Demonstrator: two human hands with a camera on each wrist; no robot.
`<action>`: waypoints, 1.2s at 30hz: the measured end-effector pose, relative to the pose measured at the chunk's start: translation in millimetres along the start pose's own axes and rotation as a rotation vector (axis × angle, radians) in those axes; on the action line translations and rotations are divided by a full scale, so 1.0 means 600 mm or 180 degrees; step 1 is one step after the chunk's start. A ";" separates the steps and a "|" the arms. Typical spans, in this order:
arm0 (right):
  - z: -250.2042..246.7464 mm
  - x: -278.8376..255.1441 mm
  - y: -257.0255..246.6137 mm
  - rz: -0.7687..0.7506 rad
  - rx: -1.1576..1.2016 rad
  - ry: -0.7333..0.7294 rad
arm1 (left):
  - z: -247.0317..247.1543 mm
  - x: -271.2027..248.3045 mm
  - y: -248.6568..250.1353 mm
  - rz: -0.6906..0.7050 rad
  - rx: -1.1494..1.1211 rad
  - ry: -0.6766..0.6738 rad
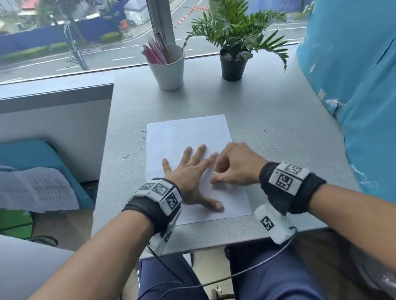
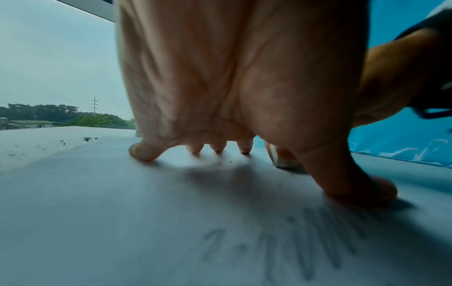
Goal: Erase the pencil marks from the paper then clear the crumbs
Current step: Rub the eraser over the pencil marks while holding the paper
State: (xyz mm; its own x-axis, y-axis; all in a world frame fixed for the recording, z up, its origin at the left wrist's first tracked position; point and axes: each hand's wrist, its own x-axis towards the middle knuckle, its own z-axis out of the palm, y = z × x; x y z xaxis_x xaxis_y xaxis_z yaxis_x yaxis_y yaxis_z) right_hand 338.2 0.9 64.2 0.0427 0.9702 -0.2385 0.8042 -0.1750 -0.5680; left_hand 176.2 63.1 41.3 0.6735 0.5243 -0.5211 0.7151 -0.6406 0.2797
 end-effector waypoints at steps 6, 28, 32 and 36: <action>0.032 -0.013 -0.035 -0.0330 -0.0243 -0.0143 | -0.005 -0.003 0.006 -0.0033 0.0097 -0.0084; -0.019 0.012 0.007 0.0073 -0.0160 0.0284 | -0.002 0.001 0.012 -0.0176 0.0177 -0.0149; -0.005 -0.004 -0.002 -0.0115 -0.0245 -0.0150 | -0.003 0.002 0.012 -0.0164 0.0171 -0.0169; -0.025 0.007 0.010 0.0076 -0.0170 0.0202 | -0.002 0.004 0.011 -0.0184 0.0183 -0.0179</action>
State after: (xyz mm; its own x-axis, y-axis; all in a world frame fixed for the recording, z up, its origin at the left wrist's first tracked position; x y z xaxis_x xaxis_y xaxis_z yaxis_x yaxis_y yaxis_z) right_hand 352.0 6.3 71.4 0.0984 0.9748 -0.2002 0.8329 -0.1908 -0.5196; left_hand 182.7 60.9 42.8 0.6188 0.5299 -0.5799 0.7394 -0.6423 0.2019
